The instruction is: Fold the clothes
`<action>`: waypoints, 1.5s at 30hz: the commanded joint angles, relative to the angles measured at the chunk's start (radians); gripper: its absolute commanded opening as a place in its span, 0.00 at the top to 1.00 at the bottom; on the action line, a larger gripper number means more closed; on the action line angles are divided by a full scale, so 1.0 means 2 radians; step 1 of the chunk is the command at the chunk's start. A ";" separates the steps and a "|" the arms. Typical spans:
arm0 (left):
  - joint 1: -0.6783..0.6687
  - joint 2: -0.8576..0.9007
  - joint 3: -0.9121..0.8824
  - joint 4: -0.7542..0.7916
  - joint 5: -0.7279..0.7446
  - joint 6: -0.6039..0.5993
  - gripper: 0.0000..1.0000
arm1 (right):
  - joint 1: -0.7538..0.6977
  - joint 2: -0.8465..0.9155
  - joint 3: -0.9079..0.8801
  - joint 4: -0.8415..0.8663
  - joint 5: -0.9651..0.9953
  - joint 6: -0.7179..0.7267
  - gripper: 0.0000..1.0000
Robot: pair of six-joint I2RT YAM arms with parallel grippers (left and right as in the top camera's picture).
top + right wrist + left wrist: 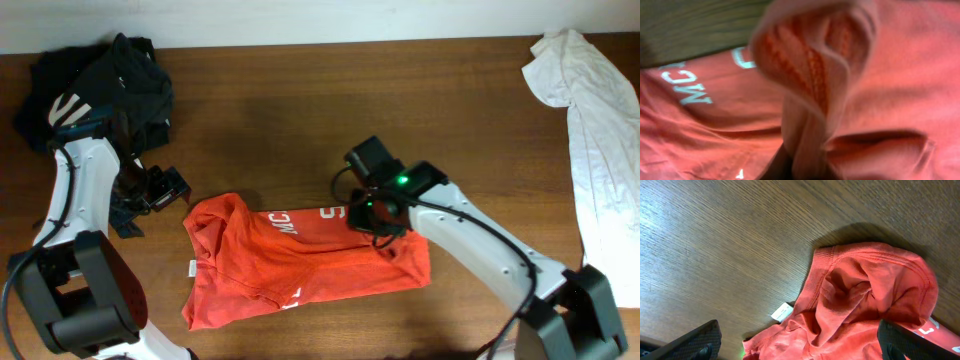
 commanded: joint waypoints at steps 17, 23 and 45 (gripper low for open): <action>-0.003 -0.002 -0.003 -0.010 -0.004 0.008 0.01 | 0.094 0.034 0.015 -0.113 0.074 -0.201 0.36; -0.003 -0.002 -0.003 -0.012 -0.004 0.008 0.01 | 0.097 0.122 0.011 -0.089 0.077 -0.201 0.36; -0.003 -0.002 -0.003 -0.012 -0.004 0.008 0.01 | 0.097 0.057 0.017 -0.104 -0.120 -0.134 0.96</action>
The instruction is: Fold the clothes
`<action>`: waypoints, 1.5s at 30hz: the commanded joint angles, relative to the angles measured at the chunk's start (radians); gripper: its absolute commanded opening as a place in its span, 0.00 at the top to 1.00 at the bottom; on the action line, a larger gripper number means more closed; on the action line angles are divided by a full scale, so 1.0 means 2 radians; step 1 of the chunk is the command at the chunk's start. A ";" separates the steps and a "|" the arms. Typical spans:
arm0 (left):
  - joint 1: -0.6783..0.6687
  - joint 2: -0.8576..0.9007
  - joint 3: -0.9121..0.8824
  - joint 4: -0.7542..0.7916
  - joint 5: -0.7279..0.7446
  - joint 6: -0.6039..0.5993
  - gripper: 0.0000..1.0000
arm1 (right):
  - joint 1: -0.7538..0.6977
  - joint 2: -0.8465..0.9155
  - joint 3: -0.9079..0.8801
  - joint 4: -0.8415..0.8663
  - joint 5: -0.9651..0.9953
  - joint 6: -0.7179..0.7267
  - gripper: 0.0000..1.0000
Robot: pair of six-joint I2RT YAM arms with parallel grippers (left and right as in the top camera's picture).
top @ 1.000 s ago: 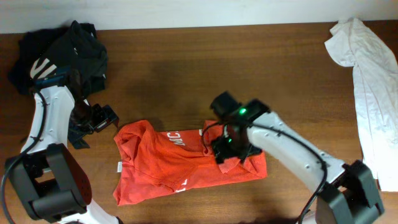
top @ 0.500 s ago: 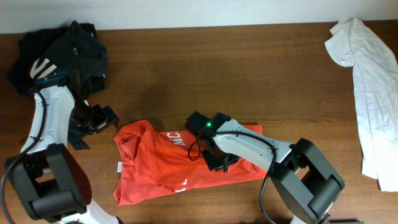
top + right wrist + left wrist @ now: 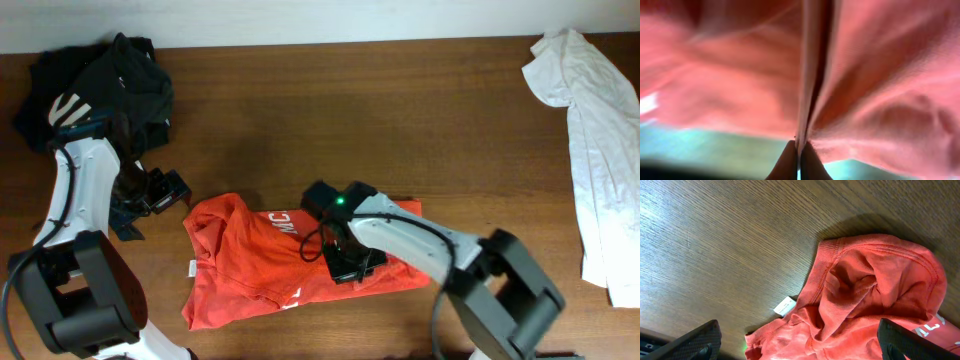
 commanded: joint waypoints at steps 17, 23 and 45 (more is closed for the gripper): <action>-0.003 -0.002 -0.002 0.000 0.002 0.059 0.01 | -0.177 -0.044 0.107 -0.117 0.037 -0.040 0.01; -0.003 -0.002 -0.079 0.062 0.157 0.201 0.01 | -0.400 -0.044 0.107 -0.110 0.051 -0.038 0.01; -0.071 -0.002 -0.250 0.198 0.166 0.202 1.00 | -0.443 -0.043 0.104 -0.112 0.021 -0.126 0.01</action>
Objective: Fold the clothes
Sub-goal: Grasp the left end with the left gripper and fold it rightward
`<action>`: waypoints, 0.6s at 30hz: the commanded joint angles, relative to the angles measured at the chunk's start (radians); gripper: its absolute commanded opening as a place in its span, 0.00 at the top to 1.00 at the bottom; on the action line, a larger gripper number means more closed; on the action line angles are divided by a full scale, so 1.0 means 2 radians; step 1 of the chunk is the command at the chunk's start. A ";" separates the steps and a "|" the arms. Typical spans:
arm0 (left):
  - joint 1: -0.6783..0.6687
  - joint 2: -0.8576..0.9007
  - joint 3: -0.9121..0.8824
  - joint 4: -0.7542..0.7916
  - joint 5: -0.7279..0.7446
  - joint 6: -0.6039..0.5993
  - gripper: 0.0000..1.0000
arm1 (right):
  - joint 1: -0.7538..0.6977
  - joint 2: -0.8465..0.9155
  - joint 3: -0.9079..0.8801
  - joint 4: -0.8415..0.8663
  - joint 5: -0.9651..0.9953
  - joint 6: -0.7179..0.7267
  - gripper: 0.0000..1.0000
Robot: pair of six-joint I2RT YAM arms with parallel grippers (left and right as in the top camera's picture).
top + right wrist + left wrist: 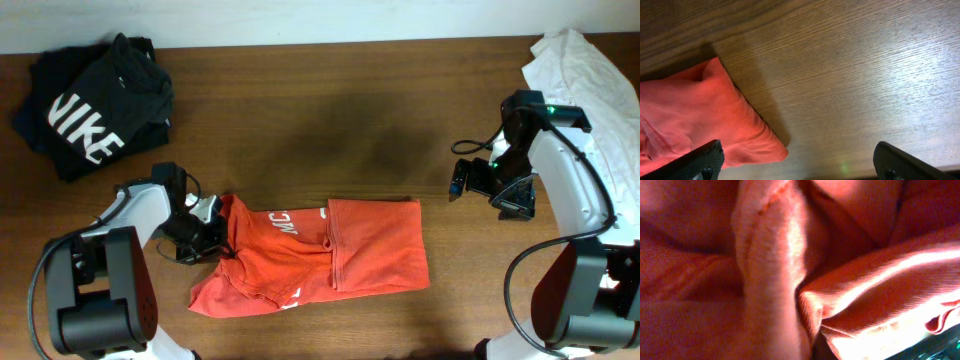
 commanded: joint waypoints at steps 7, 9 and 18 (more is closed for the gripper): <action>-0.009 0.005 0.163 -0.162 -0.169 -0.132 1.00 | 0.003 -0.002 -0.030 0.014 -0.008 -0.004 0.01; -0.037 -0.015 0.208 -0.200 -0.168 -0.132 1.00 | 0.003 -0.002 -0.047 0.030 -0.027 -0.004 0.01; -0.304 -0.064 0.215 -0.134 -0.082 -0.196 1.00 | 0.003 -0.002 -0.088 0.055 -0.034 -0.004 0.01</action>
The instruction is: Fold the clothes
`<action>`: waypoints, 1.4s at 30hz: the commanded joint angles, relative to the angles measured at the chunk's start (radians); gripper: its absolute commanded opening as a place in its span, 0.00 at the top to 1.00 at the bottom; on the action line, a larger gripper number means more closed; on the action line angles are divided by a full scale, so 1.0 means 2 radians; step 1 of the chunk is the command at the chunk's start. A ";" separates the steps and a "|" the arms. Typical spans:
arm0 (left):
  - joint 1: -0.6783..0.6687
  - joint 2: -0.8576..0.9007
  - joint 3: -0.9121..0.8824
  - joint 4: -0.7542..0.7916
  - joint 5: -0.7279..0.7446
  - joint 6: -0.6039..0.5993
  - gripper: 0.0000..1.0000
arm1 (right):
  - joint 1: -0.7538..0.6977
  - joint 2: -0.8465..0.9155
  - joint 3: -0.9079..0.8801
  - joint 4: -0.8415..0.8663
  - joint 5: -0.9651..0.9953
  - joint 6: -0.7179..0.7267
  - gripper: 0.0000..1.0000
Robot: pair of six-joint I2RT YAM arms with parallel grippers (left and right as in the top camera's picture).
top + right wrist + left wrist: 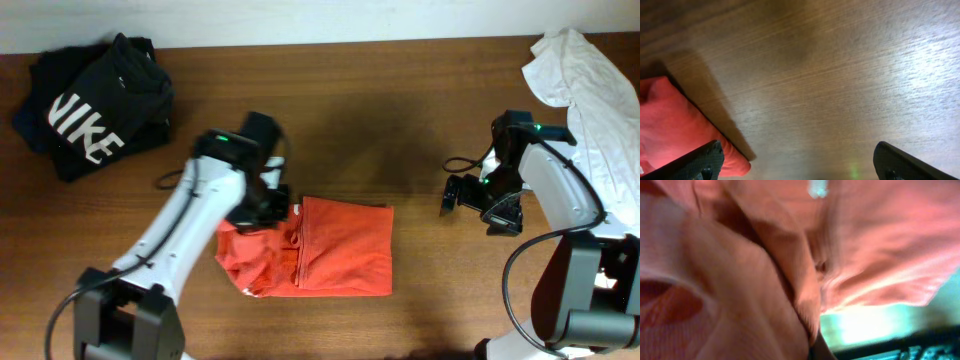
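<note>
The orange shirt (330,255) lies as a narrow folded block at the table's front middle. My left gripper (272,212) sits over its upper left part, shut on a bunched fold of it. Orange cloth (755,280) fills the left wrist view and is pinched at the gripper (812,347). My right gripper (478,205) hangs open over bare wood to the right of the shirt. In the right wrist view its fingers (705,160) stand wide apart around nothing, and only the shirt's corner (670,135) shows at the left.
A black Nike garment (85,100) is heaped at the back left. A white garment (590,120) lies along the right edge, close behind my right arm. Brown wooden table (400,120) shows between them.
My left gripper was at the shirt's left edge; now it is further right and up, with the left part of the shirt drawn in. The shirt is narrower. The right gripper has barely moved.
First my right gripper held the shirt's right part raised while the left hung open beside the collar. Then the right gripper was low on the shirt's middle. Later it was open at the right, that side lay folded over, and the left gripper was shut on the left edge, now carried inward.
</note>
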 commanded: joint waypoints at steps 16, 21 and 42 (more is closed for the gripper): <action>-0.247 0.137 0.006 0.292 0.016 -0.097 0.41 | 0.003 -0.002 -0.010 0.004 -0.006 -0.003 0.01; -0.246 0.120 0.101 0.195 0.015 -0.063 0.26 | -0.017 -0.002 -0.001 -0.001 -0.015 -0.004 0.01; 0.082 0.082 -0.056 0.059 -0.072 -0.072 0.01 | 0.307 0.019 0.048 0.079 0.027 0.047 0.10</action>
